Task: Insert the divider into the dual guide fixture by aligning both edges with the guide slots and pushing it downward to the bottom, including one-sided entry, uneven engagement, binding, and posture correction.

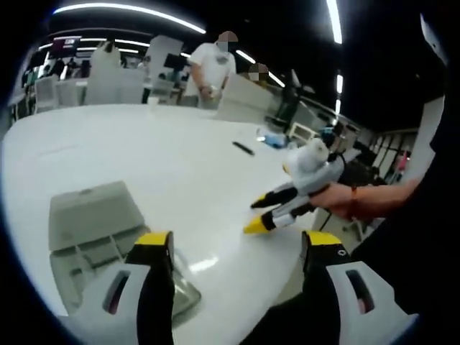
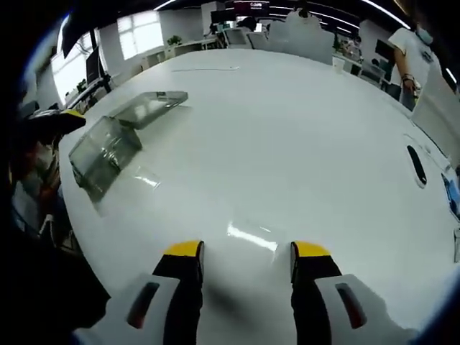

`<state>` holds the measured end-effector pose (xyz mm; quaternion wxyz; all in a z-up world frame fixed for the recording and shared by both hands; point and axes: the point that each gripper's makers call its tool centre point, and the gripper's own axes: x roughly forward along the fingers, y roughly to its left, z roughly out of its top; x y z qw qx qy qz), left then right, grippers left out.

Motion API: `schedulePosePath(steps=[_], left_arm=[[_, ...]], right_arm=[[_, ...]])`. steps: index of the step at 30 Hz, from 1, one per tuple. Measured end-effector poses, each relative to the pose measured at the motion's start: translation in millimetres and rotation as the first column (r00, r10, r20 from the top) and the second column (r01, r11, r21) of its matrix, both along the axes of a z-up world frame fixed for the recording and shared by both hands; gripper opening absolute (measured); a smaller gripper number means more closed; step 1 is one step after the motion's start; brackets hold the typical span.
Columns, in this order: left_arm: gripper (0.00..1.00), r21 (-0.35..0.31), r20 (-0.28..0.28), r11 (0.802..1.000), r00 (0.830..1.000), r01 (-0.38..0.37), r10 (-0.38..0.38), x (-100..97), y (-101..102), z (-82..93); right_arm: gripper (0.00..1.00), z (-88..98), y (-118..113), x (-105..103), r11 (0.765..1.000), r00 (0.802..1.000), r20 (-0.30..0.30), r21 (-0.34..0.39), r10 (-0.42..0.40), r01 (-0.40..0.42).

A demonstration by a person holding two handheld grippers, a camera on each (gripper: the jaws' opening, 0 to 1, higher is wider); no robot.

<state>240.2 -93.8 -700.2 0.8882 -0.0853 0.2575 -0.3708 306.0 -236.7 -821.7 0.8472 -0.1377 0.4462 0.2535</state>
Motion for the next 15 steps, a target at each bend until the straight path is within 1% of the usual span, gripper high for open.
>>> schedulePosePath(steps=[3, 6, 8, 9, 10, 12, 15], left_arm=[[0.7, -0.001, -0.003, 1.0, 1.0, -0.001, 0.001, -0.5, 2, 0.5], [0.7, -0.007, -0.002, 1.0, 1.0, -0.006, 0.006, 0.3, 6, 2.3], [0.7, -0.01, 0.0, 1.0, 1.0, -0.003, 0.003, -0.5, 7, 3.6], [0.7, -0.007, 0.003, 1.0, 1.0, 0.001, -0.001, -1.5, 8, 3.7], [0.7, -0.004, 0.002, 1.0, 1.0, 0.003, -0.003, -2.4, 9, 3.5], [0.7, -0.006, 0.005, 1.0, 1.0, 0.005, -0.005, -5.5, 12, 4.1], [0.7, -0.022, -0.002, 1.0, 1.0, 0.0, 0.0, -8.7, 17, 3.2]], right_arm=[[0.44, 1.1, -1, 2, 1.0, 1.0, 0.004, -0.002, -0.03, 0.03], [0.42, 1.3, 0, 2, 0.999, 0.999, -0.016, -0.016, -0.052, 0.052], [0.35, 1.6, 2, 2, 0.998, 0.998, -0.031, -0.027, -0.053, 0.053], [0.3, 1.8, 2, 2, 0.998, 0.998, -0.043, -0.039, -0.054, 0.052], [0.29, 1.8, 2, 2, 0.997, 0.998, -0.045, -0.051, -0.052, 0.05], [0.29, 1.5, 3, 1, 0.996, 0.995, -0.069, -0.062, -0.071, 0.067], [0.28, 0.7, 3, 0, 0.996, 0.995, -0.077, -0.069, -0.061, 0.056]])
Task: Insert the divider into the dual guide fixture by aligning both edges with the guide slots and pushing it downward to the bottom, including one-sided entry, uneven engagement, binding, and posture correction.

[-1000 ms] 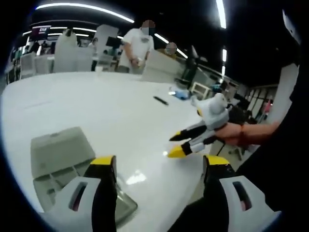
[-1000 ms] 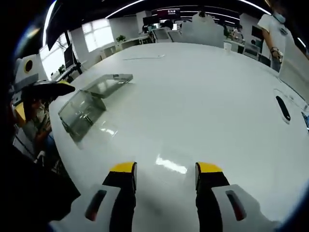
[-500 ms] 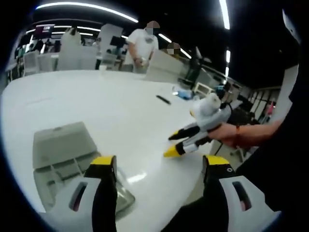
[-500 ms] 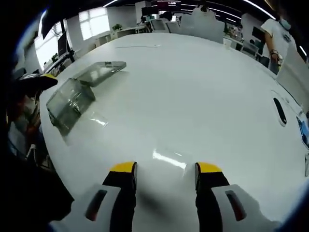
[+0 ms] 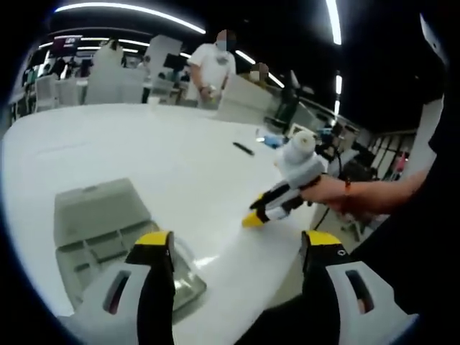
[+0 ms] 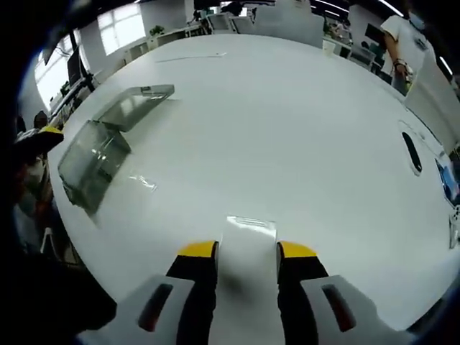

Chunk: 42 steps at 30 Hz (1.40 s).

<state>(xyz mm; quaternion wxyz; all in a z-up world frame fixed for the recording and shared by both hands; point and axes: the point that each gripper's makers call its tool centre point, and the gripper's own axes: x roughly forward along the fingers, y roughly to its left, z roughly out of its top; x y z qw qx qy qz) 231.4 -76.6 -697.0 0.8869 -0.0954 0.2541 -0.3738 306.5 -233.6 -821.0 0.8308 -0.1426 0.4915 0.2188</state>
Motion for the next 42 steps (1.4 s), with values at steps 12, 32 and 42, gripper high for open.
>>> schedulePosePath(steps=[12, 32, 42], left_arm=[[0.7, -0.015, 0.015, 1.0, 1.0, 0.01, -0.01, -11.3, 18, 1.3], [0.7, -0.043, 0.017, 0.998, 0.999, 0.038, -0.037, -35.0, 37, 3.0], [0.69, -0.057, 0.043, 0.998, 0.999, 0.035, -0.032, -26.7, 49, 8.3]], right_arm=[[0.28, -2.2, 7, -12, 0.968, 0.96, -0.17, -0.082, 0.22, -0.236], [0.27, -3.9, 7, -6, 0.953, 0.919, -0.357, -0.179, 0.169, -0.245], [0.26, 1.7, 9, -15, 0.991, 0.972, -0.22, -0.088, 0.081, -0.102]])
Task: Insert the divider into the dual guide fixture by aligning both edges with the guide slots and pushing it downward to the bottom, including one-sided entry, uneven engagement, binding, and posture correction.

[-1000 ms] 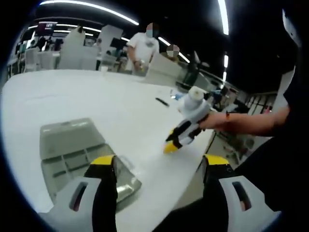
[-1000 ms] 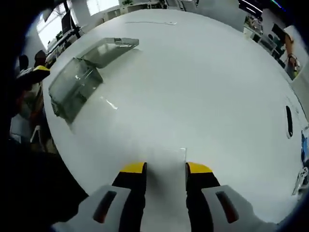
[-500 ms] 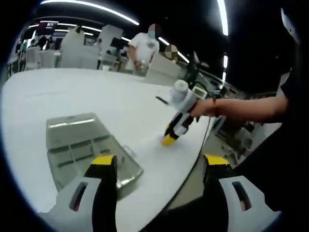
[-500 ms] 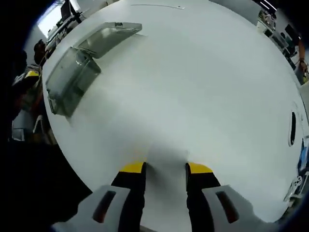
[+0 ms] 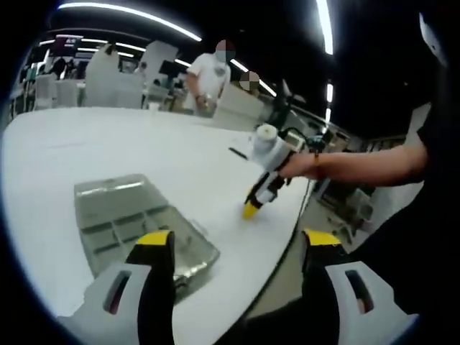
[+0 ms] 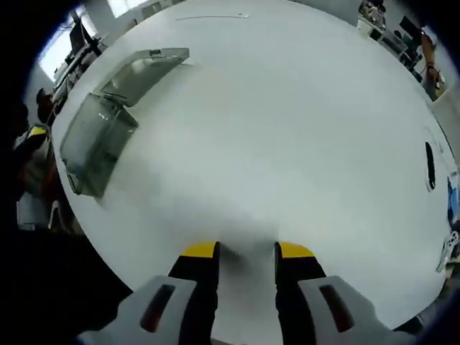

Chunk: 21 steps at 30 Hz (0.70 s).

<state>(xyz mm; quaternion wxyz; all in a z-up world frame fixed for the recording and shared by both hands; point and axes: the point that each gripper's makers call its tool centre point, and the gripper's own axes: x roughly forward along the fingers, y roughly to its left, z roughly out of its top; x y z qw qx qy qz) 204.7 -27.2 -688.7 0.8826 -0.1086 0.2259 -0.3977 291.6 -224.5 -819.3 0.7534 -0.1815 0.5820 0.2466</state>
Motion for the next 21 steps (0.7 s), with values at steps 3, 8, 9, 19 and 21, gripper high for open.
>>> schedulePosePath(steps=[3, 8, 9, 19, 21], left_arm=[[0.69, -0.009, 0.006, 1.0, 1.0, 0.0, 0.0, 3.9, 0, 2.6], [0.68, -0.014, 0.01, 1.0, 1.0, 0.001, -0.001, 9.5, -1, 3.3], [0.68, -0.014, 0.008, 1.0, 1.0, 0.001, -0.001, 10.1, -1, 3.2], [0.68, -0.045, -0.01, 0.999, 1.0, 0.015, -0.015, 12.4, -11, 1.6], [0.68, -0.044, -0.007, 0.999, 1.0, 0.022, -0.022, 13.2, -12, 2.8]], right_arm=[[0.26, 4.1, 6, 2, 1.0, 0.999, 0.05, 0.02, 0.004, -0.005], [0.26, 13.7, 21, -1, 0.998, 0.993, 0.114, 0.055, 0.017, -0.024], [0.26, 16.6, 24, -1, 0.998, 0.99, 0.137, 0.062, 0.021, -0.029], [0.26, 48.2, 44, 2, 0.989, 0.97, 0.241, 0.136, 0.016, -0.05], [0.26, 57.8, 50, 5, 0.985, 0.963, 0.27, 0.169, -0.004, -0.043]])
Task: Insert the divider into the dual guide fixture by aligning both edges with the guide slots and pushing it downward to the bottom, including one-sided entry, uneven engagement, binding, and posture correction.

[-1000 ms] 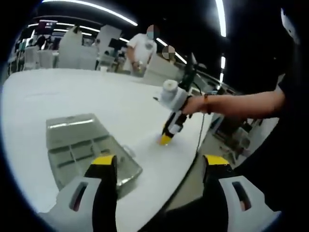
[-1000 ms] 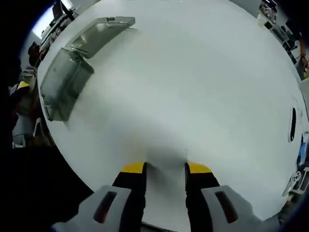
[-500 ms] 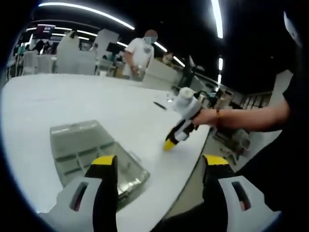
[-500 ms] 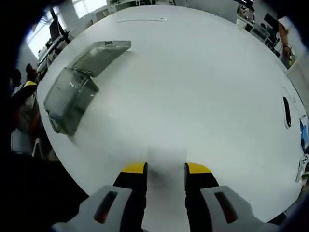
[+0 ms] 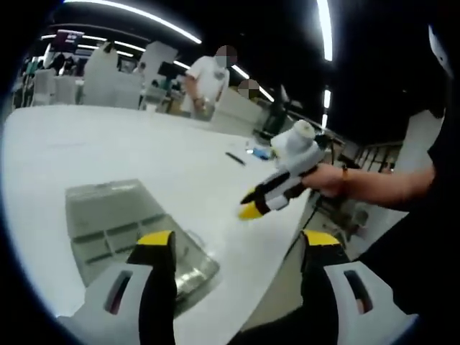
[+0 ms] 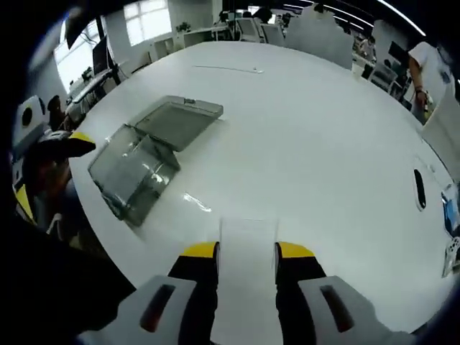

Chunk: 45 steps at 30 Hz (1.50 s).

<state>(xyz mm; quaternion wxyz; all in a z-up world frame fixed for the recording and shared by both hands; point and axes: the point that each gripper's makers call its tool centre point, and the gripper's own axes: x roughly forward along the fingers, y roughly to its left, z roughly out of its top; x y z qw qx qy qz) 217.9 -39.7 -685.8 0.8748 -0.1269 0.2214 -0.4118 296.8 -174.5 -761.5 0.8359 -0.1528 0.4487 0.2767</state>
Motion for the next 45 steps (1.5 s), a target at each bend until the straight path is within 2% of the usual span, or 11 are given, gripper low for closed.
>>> schedulePosePath(steps=[4, 9, 12, 14, 16, 21, 26, 32, 37, 41, 45], left_arm=[[0.68, -0.012, 0.003, 1.0, 1.0, -0.014, 0.014, 7.3, 1, 3.2], [0.67, -0.02, 0.001, 0.999, 0.999, -0.036, 0.036, 10.4, 6, 4.9], [0.67, -0.021, 0.001, 0.998, 0.998, -0.06, 0.06, 11.9, 11, 5.4], [0.67, -0.02, -0.005, 0.997, 0.997, -0.075, 0.075, 11.8, 13, 5.1], [0.68, -0.02, -0.001, 0.996, 0.997, -0.083, 0.083, 10.9, 15, 6.1], [0.67, -0.015, -0.013, 0.996, 0.996, -0.092, 0.092, 11.1, 15, 2.7], [0.67, -0.014, -0.015, 0.994, 0.994, -0.11, 0.11, 7.0, 21, 6.7], [0.66, -0.001, -0.016, 0.99, 0.99, -0.14, 0.14, 14.2, 29, 4.3], [0.65, -0.024, -0.014, 0.983, 0.983, -0.183, 0.183, 20.2, 36, 6.8], [0.63, -0.028, -0.009, 0.982, 0.983, -0.186, 0.185, 16.1, 36, 9.5], [0.58, -0.037, -0.018, 0.984, 0.985, -0.173, 0.172, 13.1, 33, 8.8]], right_arm=[[0.26, 13.6, 13, 3, 0.999, 0.998, 0.061, 0.042, 0.03, -0.032], [0.26, 23.1, 25, 0, 0.997, 0.994, 0.101, 0.061, 0.049, -0.056], [0.26, 29.8, 39, -3, 0.991, 0.987, 0.137, 0.095, 0.085, -0.098], [0.26, 30.6, 45, -5, 0.989, 0.988, 0.135, 0.118, 0.076, -0.092], [0.26, 32.6, 57, -9, 0.98, 0.98, 0.155, 0.133, 0.128, -0.149], [0.26, 35.1, 72, -16, 0.976, 0.978, 0.153, 0.143, 0.144, -0.166], [0.26, 47.1, 85, -16, 0.966, 0.972, 0.179, 0.181, 0.152, -0.185], [0.26, 57.8, 94, -14, 0.957, 0.963, 0.215, 0.201, 0.165, -0.209], [0.26, 64.4, 102, -16, 0.954, 0.96, 0.237, 0.222, 0.149, -0.203], [0.26, 68.2, 108, -26, 0.951, 0.949, 0.253, 0.194, 0.189, -0.241], [0.26, 71.0, 112, -32, 0.949, 0.946, 0.262, 0.199, 0.19, -0.245]])
